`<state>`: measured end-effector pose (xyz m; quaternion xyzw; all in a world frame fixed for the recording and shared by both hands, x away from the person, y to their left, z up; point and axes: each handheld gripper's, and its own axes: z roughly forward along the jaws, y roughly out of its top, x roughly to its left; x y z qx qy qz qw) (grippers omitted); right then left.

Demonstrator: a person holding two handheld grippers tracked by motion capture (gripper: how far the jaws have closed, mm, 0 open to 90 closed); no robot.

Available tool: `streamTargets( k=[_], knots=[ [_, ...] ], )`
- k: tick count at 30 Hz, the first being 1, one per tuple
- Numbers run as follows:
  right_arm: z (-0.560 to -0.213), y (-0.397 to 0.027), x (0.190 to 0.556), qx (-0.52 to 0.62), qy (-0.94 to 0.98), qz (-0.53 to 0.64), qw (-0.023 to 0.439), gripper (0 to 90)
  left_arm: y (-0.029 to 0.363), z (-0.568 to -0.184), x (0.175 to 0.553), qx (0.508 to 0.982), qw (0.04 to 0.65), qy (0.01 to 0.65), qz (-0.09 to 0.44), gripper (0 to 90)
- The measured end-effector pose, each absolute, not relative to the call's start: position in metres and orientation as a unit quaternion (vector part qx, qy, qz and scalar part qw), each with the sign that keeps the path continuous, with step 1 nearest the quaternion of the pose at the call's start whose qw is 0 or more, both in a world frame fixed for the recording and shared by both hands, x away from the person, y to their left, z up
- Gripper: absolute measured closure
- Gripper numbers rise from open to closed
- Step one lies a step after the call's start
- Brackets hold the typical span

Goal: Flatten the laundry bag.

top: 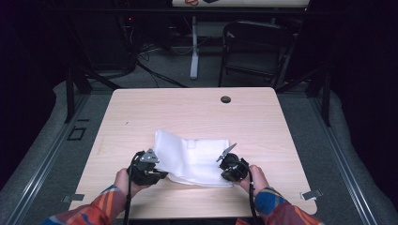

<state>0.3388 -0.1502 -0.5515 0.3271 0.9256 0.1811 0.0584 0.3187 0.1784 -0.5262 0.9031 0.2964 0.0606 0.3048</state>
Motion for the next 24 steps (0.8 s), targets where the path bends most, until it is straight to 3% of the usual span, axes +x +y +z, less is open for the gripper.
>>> streamTargets(
  k=[1,3,6,10,17,22,24],
  knots=[
    [-0.552,-0.152,0.340,0.327,0.925,0.183,0.058,90.0,0.184,-0.526,0.318,0.902,0.304,0.302,0.057,66.1],
    [-0.552,-0.156,0.341,0.333,0.923,0.188,0.054,90.0,0.198,-0.526,0.318,0.899,0.295,0.319,0.050,51.3],
    [-0.552,-0.158,0.343,0.330,0.923,0.189,0.050,90.0,0.211,-0.524,0.316,0.893,0.295,0.336,0.051,39.5],
    [-0.541,-0.163,0.343,0.332,0.919,0.208,0.045,78.6,0.234,-0.509,0.310,0.872,0.324,0.358,0.080,27.0],
    [-0.521,-0.182,0.338,0.358,0.901,0.241,0.053,46.6,0.220,-0.487,0.315,0.866,0.357,0.333,0.109,15.7],
    [-0.514,-0.198,0.332,0.383,0.890,0.240,0.056,17.3,0.188,-0.483,0.332,0.875,0.365,0.299,0.106,15.0],
    [-0.513,-0.204,0.330,0.391,0.886,0.245,0.048,13.5,0.175,-0.486,0.339,0.876,0.371,0.293,0.099,14.6]
  ],
)
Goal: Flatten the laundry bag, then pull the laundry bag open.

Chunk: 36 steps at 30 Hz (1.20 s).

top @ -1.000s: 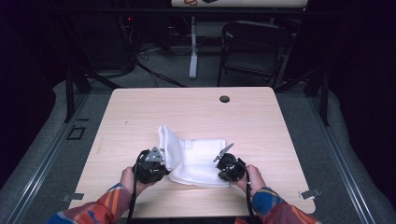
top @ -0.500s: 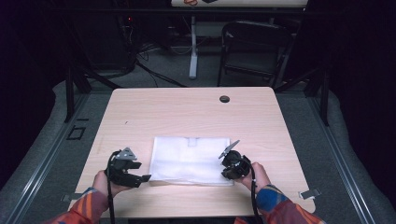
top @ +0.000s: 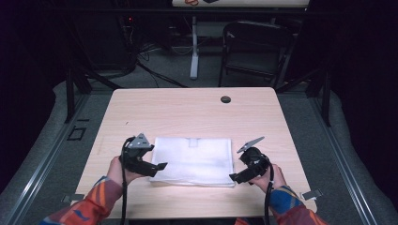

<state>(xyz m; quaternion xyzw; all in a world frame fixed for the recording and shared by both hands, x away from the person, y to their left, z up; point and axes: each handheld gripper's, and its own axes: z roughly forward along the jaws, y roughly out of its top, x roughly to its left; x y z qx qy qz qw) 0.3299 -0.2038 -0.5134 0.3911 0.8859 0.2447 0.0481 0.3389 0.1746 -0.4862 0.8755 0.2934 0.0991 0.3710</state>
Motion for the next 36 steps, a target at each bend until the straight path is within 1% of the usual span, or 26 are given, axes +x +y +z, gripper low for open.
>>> streamTargets(
  k=[1,2,3,4,7,11,14,21,23,24,28,31,34,35,36],
  knots=[
    [-0.514,-0.206,0.329,0.394,0.885,0.244,0.051,9.9,0.169,-0.488,0.341,0.878,0.370,0.289,0.092,14.4],
    [-0.514,-0.206,0.329,0.394,0.885,0.244,0.051,9.9,0.169,-0.488,0.341,0.878,0.370,0.289,0.092,14.0],
    [-0.514,-0.210,0.328,0.399,0.882,0.246,0.048,5.5,0.158,-0.491,0.344,0.885,0.363,0.277,0.094,14.1],
    [-0.515,-0.211,0.327,0.406,0.877,0.251,0.051,3.3,0.154,-0.493,0.345,0.886,0.363,0.273,0.090,13.6],
    [-0.513,-0.212,0.326,0.397,0.882,0.247,0.056,1.9,0.148,-0.498,0.346,0.894,0.355,0.261,0.083,13.2],
    [-0.515,-0.210,0.327,0.402,0.877,0.256,0.059,0.5,0.149,-0.503,0.346,0.895,0.351,0.262,0.082,12.7],
    [-0.513,-0.212,0.329,0.394,0.883,0.248,0.062,0.5,0.149,-0.502,0.344,0.895,0.354,0.257,0.089,12.6],
    [-0.515,-0.213,0.331,0.401,0.877,0.257,0.058,3.2,0.140,-0.510,0.337,0.901,0.348,0.250,0.070,14.2],
    [-0.515,-0.213,0.331,0.399,0.879,0.253,0.060,3.6,0.132,-0.514,0.334,0.907,0.341,0.239,0.064,14.6],
    [-0.514,-0.214,0.332,0.398,0.880,0.252,0.061,5.4,0.125,-0.519,0.331,0.913,0.333,0.227,0.057,15.0],
    [-0.515,-0.213,0.333,0.397,0.880,0.255,0.056,6.5,0.116,-0.523,0.330,0.922,0.320,0.209,0.052,15.7],
    [-0.516,-0.212,0.334,0.391,0.885,0.248,0.050,9.6,0.109,-0.527,0.330,0.928,0.313,0.197,0.045,20.6],
    [-0.517,-0.212,0.333,0.394,0.882,0.253,0.047,10.8,0.105,-0.529,0.329,0.932,0.307,0.188,0.044,22.5],
    [-0.518,-0.211,0.333,0.396,0.882,0.253,0.044,13.0,0.101,-0.531,0.328,0.935,0.303,0.180,0.045,26.7],
    [-0.518,-0.211,0.333,0.396,0.881,0.256,0.041,13.3,0.098,-0.533,0.329,0.936,0.301,0.175,0.041,28.0]
  ],
)
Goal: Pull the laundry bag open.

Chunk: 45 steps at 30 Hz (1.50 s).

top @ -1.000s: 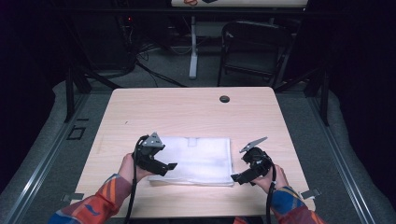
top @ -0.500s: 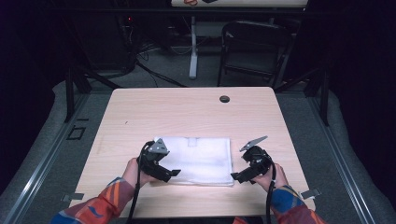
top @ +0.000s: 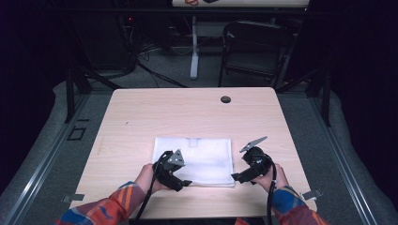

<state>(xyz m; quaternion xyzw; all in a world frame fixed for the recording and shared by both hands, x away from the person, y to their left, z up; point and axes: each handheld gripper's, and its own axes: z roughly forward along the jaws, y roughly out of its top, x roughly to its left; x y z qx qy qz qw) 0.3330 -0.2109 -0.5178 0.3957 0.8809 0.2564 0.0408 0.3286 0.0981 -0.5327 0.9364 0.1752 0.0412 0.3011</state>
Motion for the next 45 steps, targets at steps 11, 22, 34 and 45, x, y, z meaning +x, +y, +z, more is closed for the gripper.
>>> streamTargets(
  k=[11,22,34,45],
  knots=[
    [-0.519,-0.211,0.334,0.396,0.883,0.249,0.039,16.2,0.075,-0.554,0.333,0.954,0.262,0.145,0.025,56.8],
    [-0.519,-0.209,0.333,0.392,0.885,0.250,0.030,16.9,0.075,-0.558,0.337,0.950,0.273,0.151,0.008,71.0],
    [-0.519,-0.208,0.332,0.391,0.886,0.250,0.029,18.2,0.076,-0.557,0.339,0.951,0.269,0.150,0.001,76.7],
    [-0.519,-0.207,0.331,0.386,0.888,0.249,0.033,22.6,0.077,-0.556,0.337,0.949,0.276,0.153,0.012,89.1]
  ],
)
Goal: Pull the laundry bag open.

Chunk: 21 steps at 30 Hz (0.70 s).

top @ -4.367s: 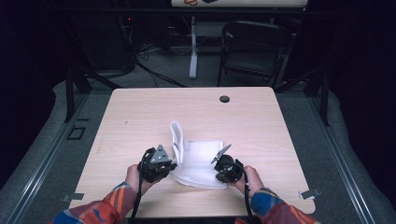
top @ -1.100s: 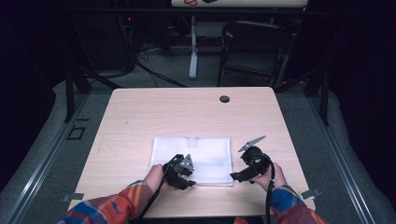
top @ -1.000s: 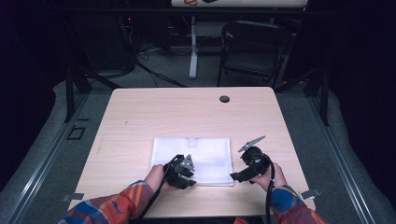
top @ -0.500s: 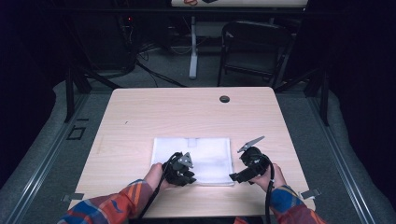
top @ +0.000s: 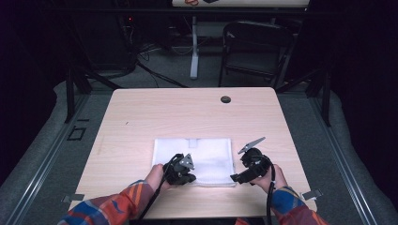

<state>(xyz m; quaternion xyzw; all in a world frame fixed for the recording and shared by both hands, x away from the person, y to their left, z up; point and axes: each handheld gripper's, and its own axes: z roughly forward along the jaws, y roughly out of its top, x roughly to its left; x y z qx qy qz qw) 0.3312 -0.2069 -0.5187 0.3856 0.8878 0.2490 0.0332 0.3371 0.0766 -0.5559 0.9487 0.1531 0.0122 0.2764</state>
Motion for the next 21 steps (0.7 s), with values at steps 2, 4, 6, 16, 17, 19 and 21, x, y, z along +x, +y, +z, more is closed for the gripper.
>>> streamTargets(
  k=[2,4,6,16,17,19,21],
  knots=[
    [-0.518,-0.207,0.331,0.382,0.890,0.249,0.031,23.4,0.077,-0.555,0.338,0.947,0.281,0.156,0.012,89.1],
    [-0.518,-0.205,0.329,0.376,0.892,0.250,0.034,23.9,0.078,-0.552,0.338,0.945,0.287,0.155,0.014,89.1],
    [-0.517,-0.203,0.328,0.366,0.894,0.256,0.031,24.3,0.079,-0.550,0.339,0.942,0.296,0.158,0.014,89.1],
    [-0.529,-0.171,0.328,0.318,0.917,0.238,0.026,32.4,0.082,-0.546,0.341,0.935,0.312,0.167,0.010,89.1],
    [-0.533,-0.165,0.330,0.313,0.920,0.234,0.030,36.1,0.082,-0.546,0.341,0.935,0.313,0.169,0.009,89.1],
    [-0.540,-0.154,0.333,0.298,0.928,0.220,0.034,47.3,0.083,-0.547,0.343,0.932,0.319,0.171,0.004,89.1],
    [-0.543,-0.151,0.334,0.291,0.932,0.213,0.030,50.2,0.083,-0.547,0.343,0.934,0.314,0.171,0.004,89.1]
  ],
)
